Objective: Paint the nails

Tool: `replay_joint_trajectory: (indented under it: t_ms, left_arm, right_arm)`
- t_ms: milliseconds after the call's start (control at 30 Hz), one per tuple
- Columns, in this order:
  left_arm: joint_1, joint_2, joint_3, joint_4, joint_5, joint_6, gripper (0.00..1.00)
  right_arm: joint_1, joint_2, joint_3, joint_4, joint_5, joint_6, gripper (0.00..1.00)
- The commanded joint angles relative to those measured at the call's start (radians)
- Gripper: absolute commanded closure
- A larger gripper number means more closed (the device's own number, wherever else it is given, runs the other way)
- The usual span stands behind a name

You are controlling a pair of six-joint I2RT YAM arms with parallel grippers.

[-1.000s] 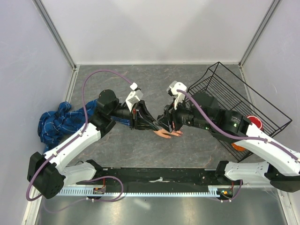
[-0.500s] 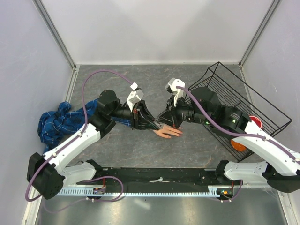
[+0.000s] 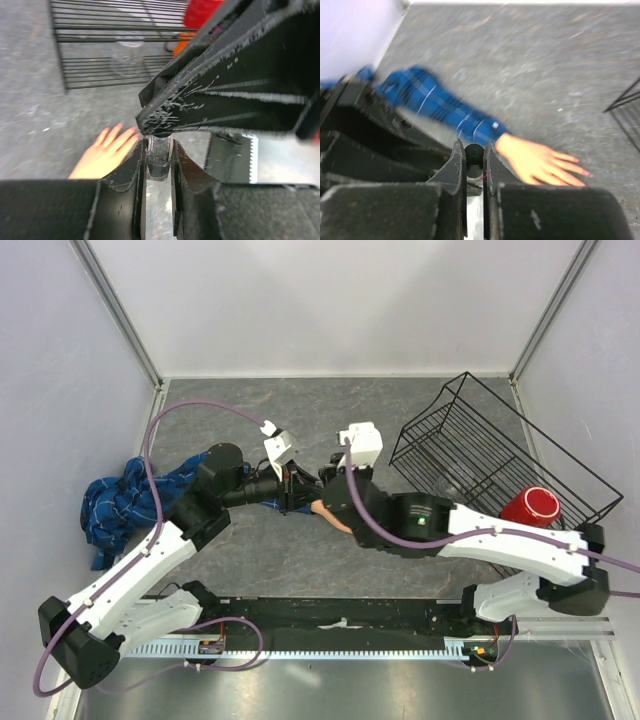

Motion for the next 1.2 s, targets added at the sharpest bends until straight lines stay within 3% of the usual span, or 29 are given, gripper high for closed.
replay_joint_trajectory:
  t_ms: [0,133,333,400,467,533,733,833,1167]
  left_arm:
    - [0.029,0.012,0.009,0.073,-0.293,0.047,0.98]
    - [0.029,0.013,0.012,0.082,-0.232,0.044,0.98]
    - [0.029,0.038,0.022,0.121,-0.044,0.007,0.98]
    - [0.029,0.056,0.026,0.136,0.044,-0.005,0.98]
    - [0.029,0.07,0.029,0.16,0.107,-0.028,0.98]
    - [0.029,0.098,0.035,0.191,0.219,-0.057,0.98]
    - [0.029,0.168,0.034,0.312,0.492,-0.181,0.98]
    - [0.029,0.188,0.032,0.361,0.552,-0.229,0.98]
    - [0.027,0.196,0.032,0.365,0.566,-0.235,0.98]
  right_arm:
    - [0.105,0.09,0.107,0.0,0.166,0.107,1.0]
    - [0.086,0.054,0.093,0.002,0.13,0.072,0.95]
    - [0.0,-0.087,0.015,-0.015,-0.072,-0.072,0.4]
    - [-0.05,-0.136,0.01,-0.058,-0.225,-0.094,0.29]
    - [-0.133,-0.19,-0.014,-0.067,-0.322,-0.135,0.25]
    - [-0.188,-0.219,-0.035,-0.069,-0.434,-0.195,0.25]
    - [-0.283,-0.226,-0.025,-0.087,-0.814,-0.292,0.37]
    - [-0.336,-0.207,-0.014,-0.096,-0.925,-0.302,0.5]
    - [-0.412,-0.204,-0.045,-0.083,-1.021,-0.327,0.68]
